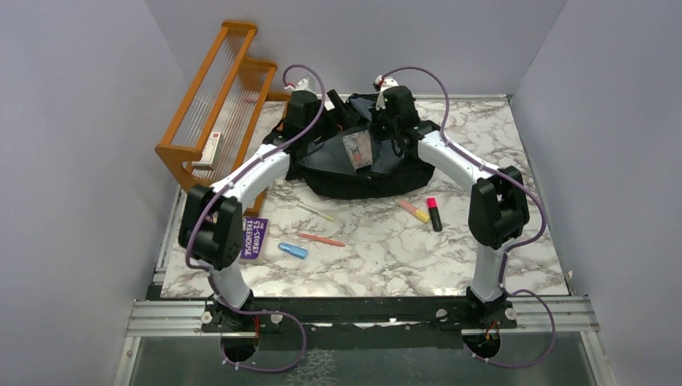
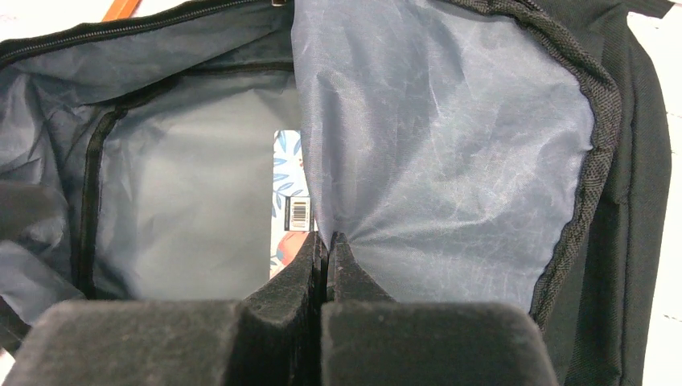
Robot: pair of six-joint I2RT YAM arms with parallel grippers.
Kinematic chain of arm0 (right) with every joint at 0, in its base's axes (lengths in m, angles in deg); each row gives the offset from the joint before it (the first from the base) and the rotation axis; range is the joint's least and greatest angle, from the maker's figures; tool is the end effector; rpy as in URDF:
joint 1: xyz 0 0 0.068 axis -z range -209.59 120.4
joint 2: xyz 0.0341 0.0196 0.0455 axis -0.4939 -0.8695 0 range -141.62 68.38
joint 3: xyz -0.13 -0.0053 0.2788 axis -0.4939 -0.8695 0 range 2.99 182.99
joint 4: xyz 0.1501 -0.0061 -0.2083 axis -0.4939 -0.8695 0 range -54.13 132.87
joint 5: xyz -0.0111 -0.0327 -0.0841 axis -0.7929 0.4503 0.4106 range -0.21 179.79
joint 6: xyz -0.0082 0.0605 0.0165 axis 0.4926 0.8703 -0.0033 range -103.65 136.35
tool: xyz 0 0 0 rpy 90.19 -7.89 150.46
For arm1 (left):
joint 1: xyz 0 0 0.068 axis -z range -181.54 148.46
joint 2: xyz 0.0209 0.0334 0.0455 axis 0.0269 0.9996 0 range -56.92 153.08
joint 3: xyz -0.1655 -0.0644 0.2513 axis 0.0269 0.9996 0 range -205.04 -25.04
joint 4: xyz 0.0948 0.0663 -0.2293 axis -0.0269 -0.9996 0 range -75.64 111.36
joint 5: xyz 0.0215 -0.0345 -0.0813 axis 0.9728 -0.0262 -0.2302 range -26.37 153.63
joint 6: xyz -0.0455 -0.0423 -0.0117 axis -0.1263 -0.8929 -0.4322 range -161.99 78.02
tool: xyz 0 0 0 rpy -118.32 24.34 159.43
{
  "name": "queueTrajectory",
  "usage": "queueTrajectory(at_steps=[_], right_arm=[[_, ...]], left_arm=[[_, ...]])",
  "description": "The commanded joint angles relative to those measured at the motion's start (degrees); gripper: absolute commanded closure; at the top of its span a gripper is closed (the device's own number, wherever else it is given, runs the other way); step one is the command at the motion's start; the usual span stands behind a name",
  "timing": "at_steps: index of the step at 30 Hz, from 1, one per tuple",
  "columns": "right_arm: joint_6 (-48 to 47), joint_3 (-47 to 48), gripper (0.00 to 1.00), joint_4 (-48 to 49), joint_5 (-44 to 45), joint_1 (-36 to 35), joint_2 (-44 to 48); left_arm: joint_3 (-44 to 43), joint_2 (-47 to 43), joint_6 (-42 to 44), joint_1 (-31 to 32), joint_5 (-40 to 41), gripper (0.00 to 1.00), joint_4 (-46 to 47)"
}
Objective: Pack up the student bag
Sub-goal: Place the book in the student bag, then move the book to the center of the board.
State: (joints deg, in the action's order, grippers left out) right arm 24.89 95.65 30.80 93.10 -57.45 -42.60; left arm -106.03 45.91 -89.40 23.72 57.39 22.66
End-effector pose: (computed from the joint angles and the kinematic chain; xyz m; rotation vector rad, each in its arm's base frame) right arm 0.4255 0.2217 0.3129 -0.3206 2.0921 0.3205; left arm 0.4013 -0.1951 0.3295 -0.3172 2.0224 -0.9303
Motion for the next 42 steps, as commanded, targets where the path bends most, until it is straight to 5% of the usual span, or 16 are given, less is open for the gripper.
queueTrajectory(at_steps=[1,8,17,29,42], right_arm=[[-0.03,-1.47,0.99,4.6,-1.96,0.9,1.68],[0.75,-4.92,0.99,6.11,-1.83,1.31,1.9],[0.78,-6.1,0.91,6.71,-2.07,1.96,0.46],[-0.02,-9.28,0.47,6.64,-0.4,2.28,2.02],[2.3,-13.52,0.35,7.67,-0.49,2.15,11.39]], left_arm=[[4.11,-10.15,6.2,0.14,8.68,0.01,-7.04],[14.33,-27.86,10.91,0.14,21.82,0.01,-17.06],[30.85,-53.37,-3.69,0.06,39.4,0.01,-35.75],[38.53,-53.43,-11.17,-1.49,33.61,0.01,-44.7],[37.75,-50.98,2.36,-21.38,24.61,0.01,-42.97]])
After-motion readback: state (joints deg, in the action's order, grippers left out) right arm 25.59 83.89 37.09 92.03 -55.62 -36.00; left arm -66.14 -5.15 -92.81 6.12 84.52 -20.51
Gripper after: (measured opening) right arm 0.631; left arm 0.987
